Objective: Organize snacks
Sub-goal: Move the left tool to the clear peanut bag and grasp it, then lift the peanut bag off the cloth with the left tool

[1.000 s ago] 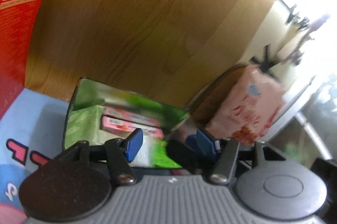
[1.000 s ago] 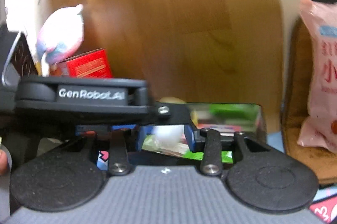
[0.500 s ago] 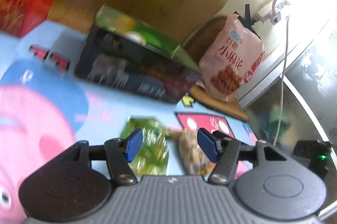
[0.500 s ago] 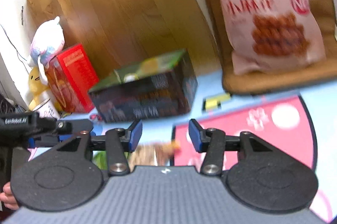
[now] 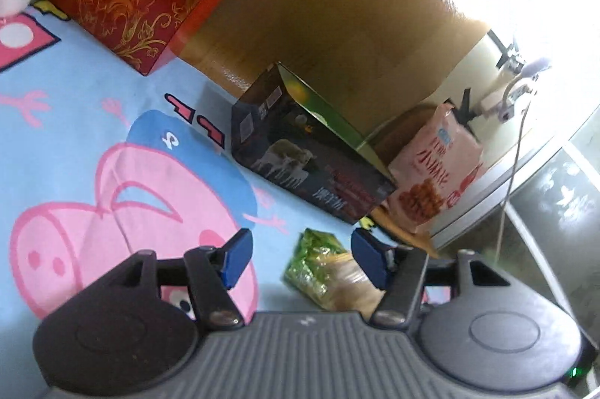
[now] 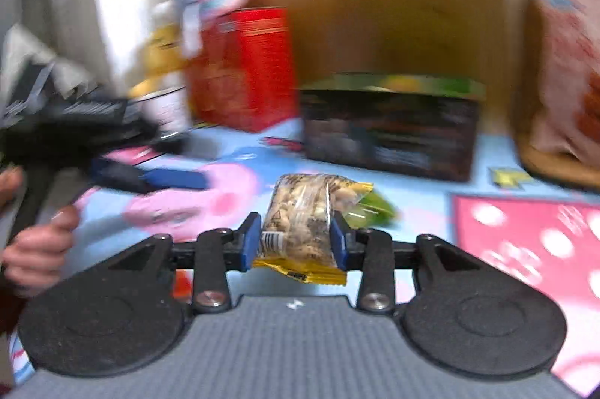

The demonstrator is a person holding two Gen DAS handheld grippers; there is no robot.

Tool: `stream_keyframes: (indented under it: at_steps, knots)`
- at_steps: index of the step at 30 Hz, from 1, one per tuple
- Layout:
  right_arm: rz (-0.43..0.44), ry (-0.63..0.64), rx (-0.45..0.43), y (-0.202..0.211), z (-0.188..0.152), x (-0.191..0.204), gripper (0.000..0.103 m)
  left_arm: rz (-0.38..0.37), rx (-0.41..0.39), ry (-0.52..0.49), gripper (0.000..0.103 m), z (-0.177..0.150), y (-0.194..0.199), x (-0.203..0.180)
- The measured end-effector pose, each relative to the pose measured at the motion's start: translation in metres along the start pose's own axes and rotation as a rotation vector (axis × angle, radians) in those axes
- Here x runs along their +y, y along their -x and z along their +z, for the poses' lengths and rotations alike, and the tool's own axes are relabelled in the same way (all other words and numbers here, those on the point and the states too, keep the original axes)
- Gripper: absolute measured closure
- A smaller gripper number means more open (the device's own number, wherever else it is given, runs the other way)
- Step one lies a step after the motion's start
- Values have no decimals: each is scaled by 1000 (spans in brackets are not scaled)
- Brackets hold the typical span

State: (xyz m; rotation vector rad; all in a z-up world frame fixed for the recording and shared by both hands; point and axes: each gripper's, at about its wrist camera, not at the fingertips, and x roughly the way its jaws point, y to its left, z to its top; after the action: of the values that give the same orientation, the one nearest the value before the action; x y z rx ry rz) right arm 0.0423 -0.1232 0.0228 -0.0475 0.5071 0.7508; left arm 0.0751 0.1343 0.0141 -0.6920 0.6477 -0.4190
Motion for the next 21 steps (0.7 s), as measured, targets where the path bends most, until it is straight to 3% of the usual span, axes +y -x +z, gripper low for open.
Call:
stream_keyframes:
  at_steps: [3, 6, 8, 12, 17, 19, 20, 21]
  knots:
    - [82, 146, 79, -24, 3, 14, 60, 8, 5, -1, 44, -3, -7, 5]
    - [9, 219, 65, -37, 4, 18, 53, 26, 29, -11, 44, -6, -15, 6]
    - [-26, 203, 49, -33, 7, 15, 48, 17, 38, -19, 40, -6, -17, 5]
    - [-61, 133, 59, -17, 1, 5, 47, 1, 47, -35, 37, -3, -24, 0]
    - [6, 0, 117, 0, -16, -1, 48, -6, 53, -61, 38, -4, -32, -6]
    - [10, -11, 132, -5, -17, 1, 55, -6, 79, -78, 49, -7, -35, -7]
    - [-4, 5, 123, -8, -16, 3, 67, -11, 93, -82, 52, -9, -37, -7]
    - [-20, 15, 122, -10, -16, 5, 73, -7, 97, -92, 55, -11, -37, -8]
